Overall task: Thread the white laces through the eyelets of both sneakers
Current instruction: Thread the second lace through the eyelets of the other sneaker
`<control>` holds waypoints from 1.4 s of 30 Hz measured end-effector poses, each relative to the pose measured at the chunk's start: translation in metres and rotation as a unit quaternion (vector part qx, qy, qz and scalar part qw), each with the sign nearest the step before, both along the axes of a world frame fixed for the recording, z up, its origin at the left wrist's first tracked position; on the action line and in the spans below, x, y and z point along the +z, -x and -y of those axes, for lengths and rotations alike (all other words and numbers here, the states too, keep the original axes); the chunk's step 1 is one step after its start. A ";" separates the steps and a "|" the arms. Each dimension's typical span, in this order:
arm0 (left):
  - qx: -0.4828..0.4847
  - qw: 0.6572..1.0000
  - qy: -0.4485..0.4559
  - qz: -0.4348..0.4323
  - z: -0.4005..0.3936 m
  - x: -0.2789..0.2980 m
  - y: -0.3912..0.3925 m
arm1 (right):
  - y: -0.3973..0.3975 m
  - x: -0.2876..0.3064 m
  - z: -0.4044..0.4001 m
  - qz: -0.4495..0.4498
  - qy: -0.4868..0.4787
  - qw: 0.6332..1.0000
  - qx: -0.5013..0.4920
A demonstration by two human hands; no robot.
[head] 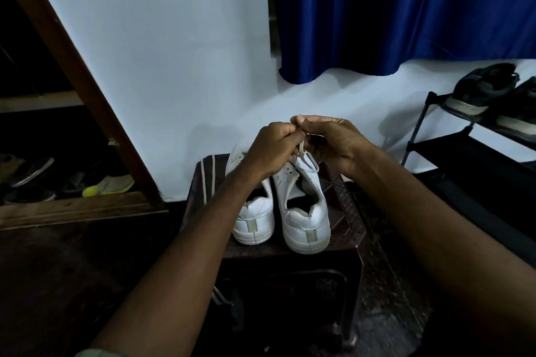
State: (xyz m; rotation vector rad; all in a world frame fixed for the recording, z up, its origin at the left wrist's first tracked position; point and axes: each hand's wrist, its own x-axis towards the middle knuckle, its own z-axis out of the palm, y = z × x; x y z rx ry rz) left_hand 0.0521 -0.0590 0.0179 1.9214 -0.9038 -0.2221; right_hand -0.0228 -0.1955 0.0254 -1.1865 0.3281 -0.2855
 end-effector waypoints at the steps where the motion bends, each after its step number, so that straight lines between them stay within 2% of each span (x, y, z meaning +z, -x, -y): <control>1: 0.003 1.000 -0.002 0.006 0.000 -0.001 0.000 | 0.000 0.000 0.001 0.004 0.016 1.000 -0.004; 4: -0.001 0.999 -0.015 0.035 0.002 -0.005 -0.001 | 0.002 0.000 0.004 0.010 0.079 0.997 -0.019; 6: -0.017 0.999 -0.018 0.023 0.004 -0.004 0.001 | 0.001 -0.002 0.005 0.014 0.096 0.995 -0.021; 7: -0.029 0.999 -0.012 0.004 0.004 -0.002 0.001 | -0.001 -0.003 0.006 0.024 0.069 0.997 -0.018; 9: -0.045 0.998 0.013 -0.032 0.005 0.004 0.002 | -0.005 0.000 0.010 0.072 -0.061 0.996 -0.011; 11: -0.046 0.996 0.044 -0.056 0.004 0.008 -0.001 | -0.009 0.004 0.017 0.111 -0.189 0.976 -0.020; 13: -0.030 0.995 0.064 -0.074 -0.001 0.013 -0.002 | -0.009 0.007 0.024 0.100 -0.201 0.973 -0.047; 14: -0.024 0.995 0.072 -0.072 -0.002 0.014 -0.002 | -0.007 0.009 0.026 0.080 -0.148 0.984 -0.061; 16: -0.021 0.995 0.083 -0.056 -0.003 0.013 -0.003 | -0.001 0.013 0.026 0.024 0.056 0.995 -0.080; 17: -0.024 0.995 0.087 -0.048 -0.003 0.014 -0.003 | 0.002 0.015 0.024 -0.006 0.172 0.982 -0.077; 19: -0.031 0.995 0.088 -0.034 -0.004 0.014 -0.002 | 0.004 0.019 0.021 -0.042 0.355 0.933 -0.038; 21: -0.043 0.996 0.082 -0.007 -0.003 0.011 -0.003 | 0.006 0.021 0.019 -0.048 0.473 0.880 0.014; 23: -0.045 0.996 0.072 0.035 -0.003 0.005 -0.005 | 0.010 0.028 0.018 -0.070 0.488 0.869 0.029; 25: -0.039 0.996 0.064 0.052 -0.003 0.001 -0.006 | 0.014 0.035 0.023 -0.084 0.424 0.901 0.030; 27: -0.049 0.995 0.066 0.049 -0.004 -0.001 -0.006 | 0.013 0.035 0.031 -0.042 0.320 0.946 0.007; 29: -0.068 0.995 0.061 0.036 -0.004 -0.001 -0.008 | 0.010 0.031 0.033 0.041 0.154 0.986 -0.052; 30: -0.076 0.995 0.058 0.029 -0.004 -0.002 -0.008 | 0.008 0.030 0.033 0.084 0.043 0.993 -0.075; 31: -0.080 0.995 0.057 0.023 -0.003 -0.002 -0.008 | 0.006 0.028 0.033 0.130 -0.078 0.985 -0.082; 32: -0.081 0.995 0.063 0.015 -0.003 -0.001 -0.008 | 0.005 0.027 0.033 0.174 -0.196 0.962 -0.073; 33: -0.077 0.994 0.073 0.007 -0.002 0.000 -0.007 | 0.006 0.026 0.033 0.198 -0.279 0.938 -0.060; 34: -0.069 0.994 0.085 0.000 -0.002 0.001 -0.007 | 0.006 0.027 0.033 0.192 -0.303 0.932 -0.047; 35: -0.058 0.994 0.095 -0.004 -0.001 0.003 -0.008 | 0.007 0.028 0.032 0.160 -0.266 0.950 -0.044; 36: -0.046 0.994 0.101 -0.002 -0.001 0.004 -0.009 | 0.008 0.028 0.032 0.112 -0.165 0.979 -0.049; 37: -0.036 0.994 0.105 0.008 -0.002 0.004 -0.010 | 0.008 0.027 0.030 0.066 -0.023 0.996 -0.059; 38: -0.026 0.994 0.104 0.024 -0.002 0.004 -0.011 | 0.008 0.025 0.028 0.037 0.139 0.987 -0.071; 40: -0.001 0.993 0.094 0.066 -0.003 0.003 -0.011 | 0.006 0.024 0.021 0.023 0.416 0.906 -0.070; 41: 0.011 0.992 0.090 0.086 -0.003 0.002 -0.011 | 0.006 0.025 0.017 0.009 0.489 0.871 -0.049; 42: 0.021 0.990 0.088 0.104 -0.004 0.001 -0.012 | 0.007 0.025 0.013 -0.014 0.519 0.854 -0.019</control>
